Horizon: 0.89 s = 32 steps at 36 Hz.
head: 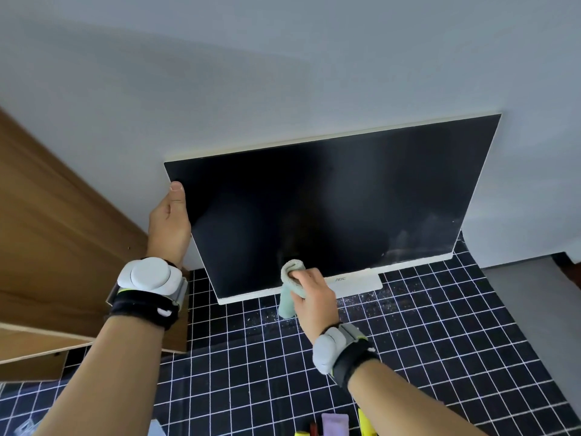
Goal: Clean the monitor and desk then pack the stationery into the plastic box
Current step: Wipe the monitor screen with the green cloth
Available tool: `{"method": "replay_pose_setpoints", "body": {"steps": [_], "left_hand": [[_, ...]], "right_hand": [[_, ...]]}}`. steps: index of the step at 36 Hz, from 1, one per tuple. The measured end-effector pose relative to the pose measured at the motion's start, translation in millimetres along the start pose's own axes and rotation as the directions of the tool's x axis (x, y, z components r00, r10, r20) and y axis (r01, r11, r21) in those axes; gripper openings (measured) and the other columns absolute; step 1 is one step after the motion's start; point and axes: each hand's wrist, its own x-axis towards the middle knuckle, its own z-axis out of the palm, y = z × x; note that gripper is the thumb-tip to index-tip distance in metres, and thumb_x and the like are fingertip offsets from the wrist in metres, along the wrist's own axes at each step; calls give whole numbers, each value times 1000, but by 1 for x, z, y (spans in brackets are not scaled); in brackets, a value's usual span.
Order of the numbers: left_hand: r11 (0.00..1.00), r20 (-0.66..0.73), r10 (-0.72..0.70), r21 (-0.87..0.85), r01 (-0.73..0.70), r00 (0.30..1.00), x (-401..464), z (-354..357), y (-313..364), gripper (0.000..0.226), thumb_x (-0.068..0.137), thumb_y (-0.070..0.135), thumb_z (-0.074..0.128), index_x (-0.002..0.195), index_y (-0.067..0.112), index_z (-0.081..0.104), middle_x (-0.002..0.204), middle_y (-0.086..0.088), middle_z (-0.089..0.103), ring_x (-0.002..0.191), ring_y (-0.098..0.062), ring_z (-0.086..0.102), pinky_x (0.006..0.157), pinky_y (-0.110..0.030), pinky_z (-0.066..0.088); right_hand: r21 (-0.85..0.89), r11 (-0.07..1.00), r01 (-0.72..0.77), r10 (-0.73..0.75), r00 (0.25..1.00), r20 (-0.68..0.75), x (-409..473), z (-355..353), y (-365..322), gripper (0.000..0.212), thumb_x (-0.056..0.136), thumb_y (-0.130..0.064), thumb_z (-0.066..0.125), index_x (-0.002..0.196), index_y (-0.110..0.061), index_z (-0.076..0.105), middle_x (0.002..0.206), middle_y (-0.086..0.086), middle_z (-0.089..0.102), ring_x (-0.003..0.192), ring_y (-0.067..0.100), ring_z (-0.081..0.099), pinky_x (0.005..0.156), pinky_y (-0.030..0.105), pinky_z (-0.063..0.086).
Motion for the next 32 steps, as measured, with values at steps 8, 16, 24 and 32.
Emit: {"method": "replay_pose_setpoints", "body": {"steps": [8, 16, 24, 32], "left_hand": [[1000, 22, 9, -28, -8, 1000, 8, -3, -8, 66, 78, 90, 35, 87, 29, 58, 89, 0, 56, 82, -16, 54, 92, -54, 53], [1000, 13, 14, -23, -14, 1000, 2, 0, -2, 56, 88, 79, 36, 88, 29, 61, 89, 5, 63, 86, -17, 60, 90, -47, 54], [999, 29, 4, -53, -3, 1000, 4, 1, -5, 57, 86, 81, 37, 83, 32, 64, 91, 6, 67, 87, -16, 62, 93, -53, 51], [998, 36, -1, -56, 3, 999, 0, -1, 1, 57, 83, 83, 37, 78, 35, 67, 91, 4, 66, 90, -17, 62, 98, -53, 51]], "right_hand": [[-101, 995, -19, 14, 998, -54, 3, -26, 26, 31, 81, -2, 69, 107, -19, 66, 99, -1, 58, 71, 22, 62, 59, 32, 56], [-197, 968, -153, 110, 971, -214, 10, -63, 63, 32, 79, -1, 72, 106, -16, 68, 98, 1, 60, 71, 23, 63, 55, 26, 43], [-223, 927, -300, 212, 914, -345, 20, -99, 100, 30, 81, 1, 70, 109, -11, 66, 101, 7, 60, 74, 26, 61, 60, 29, 42], [-150, 888, -434, 337, 837, -431, 31, -128, 119, 25, 85, 4, 63, 109, -3, 63, 97, 20, 60, 80, 39, 59, 67, 33, 38]]}}
